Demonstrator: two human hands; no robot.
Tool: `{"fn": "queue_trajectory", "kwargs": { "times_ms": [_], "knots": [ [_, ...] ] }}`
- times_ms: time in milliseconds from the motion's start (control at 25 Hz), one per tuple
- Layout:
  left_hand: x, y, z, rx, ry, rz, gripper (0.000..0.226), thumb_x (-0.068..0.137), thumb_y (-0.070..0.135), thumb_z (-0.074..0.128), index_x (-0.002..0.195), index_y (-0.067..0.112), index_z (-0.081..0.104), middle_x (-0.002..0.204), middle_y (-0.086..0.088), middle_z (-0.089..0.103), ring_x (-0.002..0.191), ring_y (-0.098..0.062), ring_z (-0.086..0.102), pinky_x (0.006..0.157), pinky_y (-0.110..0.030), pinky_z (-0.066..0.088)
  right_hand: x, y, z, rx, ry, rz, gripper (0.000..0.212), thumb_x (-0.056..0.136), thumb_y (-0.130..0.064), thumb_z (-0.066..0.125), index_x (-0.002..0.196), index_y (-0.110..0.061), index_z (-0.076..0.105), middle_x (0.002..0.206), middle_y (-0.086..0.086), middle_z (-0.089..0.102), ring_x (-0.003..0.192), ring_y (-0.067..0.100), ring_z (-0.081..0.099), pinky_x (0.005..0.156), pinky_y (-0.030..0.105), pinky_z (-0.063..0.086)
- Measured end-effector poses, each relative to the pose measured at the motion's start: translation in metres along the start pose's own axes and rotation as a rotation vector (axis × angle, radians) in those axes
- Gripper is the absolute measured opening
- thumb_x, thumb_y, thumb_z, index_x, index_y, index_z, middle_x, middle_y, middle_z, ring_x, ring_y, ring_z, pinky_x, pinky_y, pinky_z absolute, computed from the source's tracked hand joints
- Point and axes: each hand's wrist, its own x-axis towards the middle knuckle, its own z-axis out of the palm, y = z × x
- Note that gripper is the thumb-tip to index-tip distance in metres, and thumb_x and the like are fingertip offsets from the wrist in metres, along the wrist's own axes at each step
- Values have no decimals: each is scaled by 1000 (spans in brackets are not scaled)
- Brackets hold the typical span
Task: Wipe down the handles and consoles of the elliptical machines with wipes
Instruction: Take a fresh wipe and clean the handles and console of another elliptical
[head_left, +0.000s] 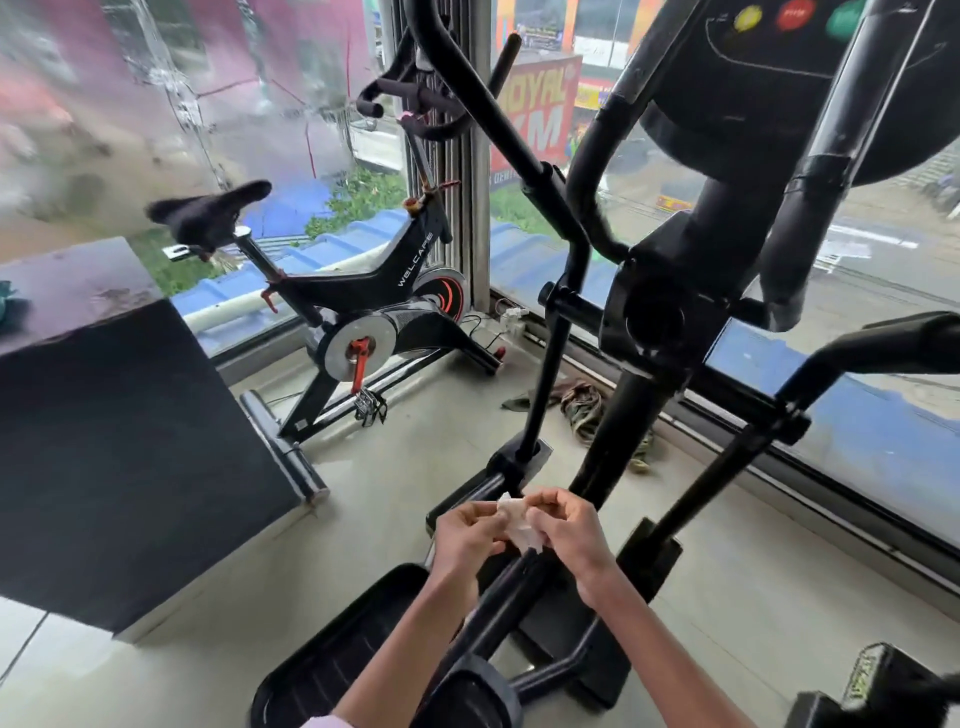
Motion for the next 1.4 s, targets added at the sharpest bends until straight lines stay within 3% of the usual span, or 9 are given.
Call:
{"fn": "queue_trajectory", "kwargs": {
  "times_ms": [200,400,560,640,760,1000,1120,1240,1400],
  "knots": [
    [13,3,-5,55,-22,-23,6,90,3,66,86,6,70,71,-3,73,62,-8,67,56,-20,49,13,1,4,160,176,141,11,92,-5,65,99,-12,71,88,7,72,79,20,64,69,33,53],
    [23,1,-9,32,-58,-58,12,94,12,62,94,3,70,88,-11,76,83,-24,72,73,-33,58,16,10,1,-239,347,5,24,88,-1,66,108,-14,65,90,2,68,82,18,67,78,33,59],
    [23,3,-9,-59,-105,-44,20,94,18,65,91,-1,68,84,-14,75,76,-22,71,79,-39,60,4,3,7,-532,273,-337,26,89,-3,66,106,-23,67,110,-4,56,91,4,61,80,15,50],
    [22,6,-10,-78,-105,-11,22,93,21,69,87,0,67,79,-13,74,72,-21,71,72,-34,60,-4,-7,10,-420,90,-349,18,94,-10,63,98,-25,71,103,-9,65,95,5,63,82,16,50],
    [20,9,-16,-109,-140,15,23,89,20,73,91,-2,66,83,-17,75,75,-25,72,71,-33,58,-12,-8,13,-328,-144,-316,19,91,-26,73,110,-22,70,103,-7,73,95,8,70,81,22,57],
    [7,11,-34,-96,-255,109,20,82,-3,75,100,-3,67,86,-17,72,78,-25,68,70,-29,55,-8,0,19,-162,-33,-265,10,94,-10,69,97,-13,77,91,1,78,88,22,74,84,36,61],
    [1,10,-41,-119,-275,138,18,81,2,76,97,-4,68,84,-18,72,75,-24,70,70,-30,57,-12,2,21,-176,-129,-239,9,92,-18,72,99,-13,75,92,4,77,89,22,74,82,33,60],
    [-2,10,-46,-124,-244,150,21,81,9,78,94,-6,70,84,-24,72,73,-25,69,72,-33,59,-21,3,25,-192,-208,-244,29,82,-24,83,107,-14,73,98,3,77,91,18,74,83,30,60],
    [-1,8,-50,10,-179,190,16,80,4,79,89,-5,71,72,-16,68,60,-17,60,56,-23,53,-21,4,19,-119,-123,-229,10,86,-14,75,96,-13,77,89,3,77,82,14,71,77,31,59]
  ]
}}
